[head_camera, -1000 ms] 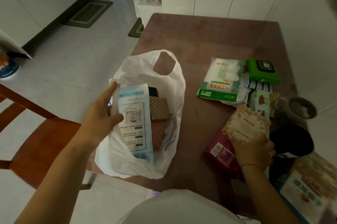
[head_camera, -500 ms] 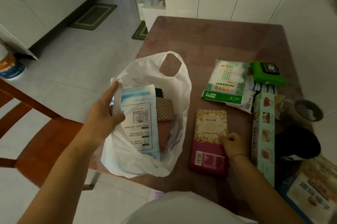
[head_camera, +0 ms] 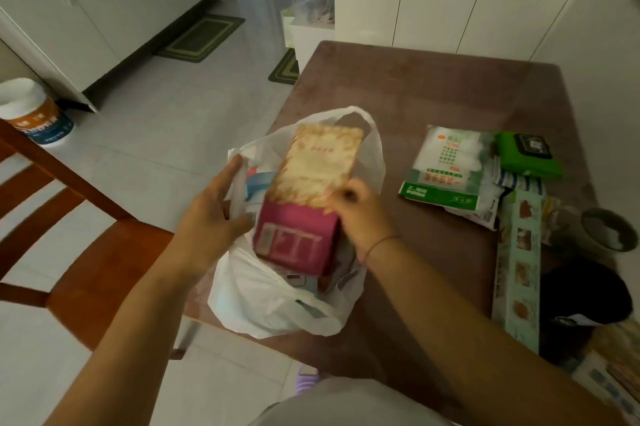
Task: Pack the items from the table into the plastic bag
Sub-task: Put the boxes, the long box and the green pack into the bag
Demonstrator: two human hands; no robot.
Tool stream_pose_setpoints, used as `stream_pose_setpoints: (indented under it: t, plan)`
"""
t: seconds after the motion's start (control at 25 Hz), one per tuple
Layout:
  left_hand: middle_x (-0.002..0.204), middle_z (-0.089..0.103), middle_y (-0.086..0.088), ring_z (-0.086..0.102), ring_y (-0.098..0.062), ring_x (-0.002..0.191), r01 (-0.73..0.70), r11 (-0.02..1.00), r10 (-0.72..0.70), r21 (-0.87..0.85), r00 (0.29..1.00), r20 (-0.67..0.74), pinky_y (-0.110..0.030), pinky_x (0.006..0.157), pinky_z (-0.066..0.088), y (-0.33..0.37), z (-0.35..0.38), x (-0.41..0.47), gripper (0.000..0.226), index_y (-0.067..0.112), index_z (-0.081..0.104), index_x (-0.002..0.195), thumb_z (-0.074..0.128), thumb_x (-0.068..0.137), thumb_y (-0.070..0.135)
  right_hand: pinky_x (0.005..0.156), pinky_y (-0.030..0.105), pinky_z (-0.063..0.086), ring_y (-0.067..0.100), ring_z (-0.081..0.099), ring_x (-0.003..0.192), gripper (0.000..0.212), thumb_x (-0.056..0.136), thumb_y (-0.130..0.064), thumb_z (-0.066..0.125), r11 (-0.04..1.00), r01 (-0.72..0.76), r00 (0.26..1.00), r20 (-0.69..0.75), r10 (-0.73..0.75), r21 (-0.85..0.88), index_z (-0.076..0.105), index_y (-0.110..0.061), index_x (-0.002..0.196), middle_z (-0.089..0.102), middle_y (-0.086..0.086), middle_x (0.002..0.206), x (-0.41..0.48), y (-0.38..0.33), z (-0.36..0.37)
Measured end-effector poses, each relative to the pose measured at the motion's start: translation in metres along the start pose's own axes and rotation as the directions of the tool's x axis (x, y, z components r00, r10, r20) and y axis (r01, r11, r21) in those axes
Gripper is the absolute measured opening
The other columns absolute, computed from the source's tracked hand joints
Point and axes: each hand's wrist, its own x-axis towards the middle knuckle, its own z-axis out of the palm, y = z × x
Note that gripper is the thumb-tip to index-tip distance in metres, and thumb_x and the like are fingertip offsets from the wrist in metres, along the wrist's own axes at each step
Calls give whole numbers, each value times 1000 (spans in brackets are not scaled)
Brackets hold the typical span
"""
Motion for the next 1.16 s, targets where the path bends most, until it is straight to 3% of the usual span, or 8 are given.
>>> stream_pose_setpoints:
  t: [0.12,0.32,0.44,0.52,0.6,0.68,1.0,1.16]
  plan:
    - [124,55,13,64,-19,101,-12,999,12,-40,1000,18,-42,73,58,-4,-3,-2,82,55,32,130,66,78,1,79,24,49,17,60,95,32,82,-31,69,975,27,952,304,42,-220,59,-14,108,65,0,105,-18,30,42]
    - [122,54,19,61,-16,107,-44,997,43,-63,999,-24,-43,85,54,-7,-5,-6,83,48,31,133,65,77,-4,88,32,53,17,64,101,44,82,-52,60,892,185,949,310,-53,-413,60,-21,114,67,-2,114,-13,36,57]
    - [126,55,11,61,-19,108,-33,998,30,-61,998,-58,-47,85,53,-6,-8,-6,83,49,33,130,66,76,-4,70,29,52,11,58,81,46,76,-67,51,820,248,937,-86,-337,-515,53,-26,96,59,-7,100,-3,40,26]
    - [129,54,8,60,-20,109,-26,998,21,-64,997,-68,-49,85,53,-7,-8,-5,83,48,33,132,66,76,-4,84,39,49,23,53,107,72,69,-68,57,771,-27,900,-352,-258,-636,44,-22,123,49,6,127,4,53,-10]
    - [132,52,5,59,-23,111,-31,998,28,-47,998,-60,-52,87,51,-6,-6,-4,83,46,32,134,65,77,-4,100,46,42,34,42,128,90,76,-52,66,784,-374,919,-311,242,-495,26,-8,144,37,18,144,8,67,-30]
    - [133,51,4,59,-27,111,-28,999,26,-46,999,-42,-55,86,51,-4,-4,-2,82,48,34,132,65,78,-5,91,39,46,33,55,110,58,90,-21,58,847,-473,880,-85,467,-243,39,7,136,54,22,126,9,70,-34]
    - [131,52,1,62,-25,108,-1,852,96,-524,983,154,-44,71,57,8,-10,17,73,34,48,130,63,70,-4,92,36,50,23,64,96,24,98,-9,43,923,106,981,115,-159,371,62,-5,113,69,14,103,26,-38,-42]
    - [126,50,20,62,-12,104,-41,945,57,-325,998,40,-35,73,58,0,14,21,84,36,32,141,58,78,-14,85,31,53,19,60,91,28,99,-13,43,991,112,992,43,-115,78,59,-9,122,68,20,103,32,-20,-59]
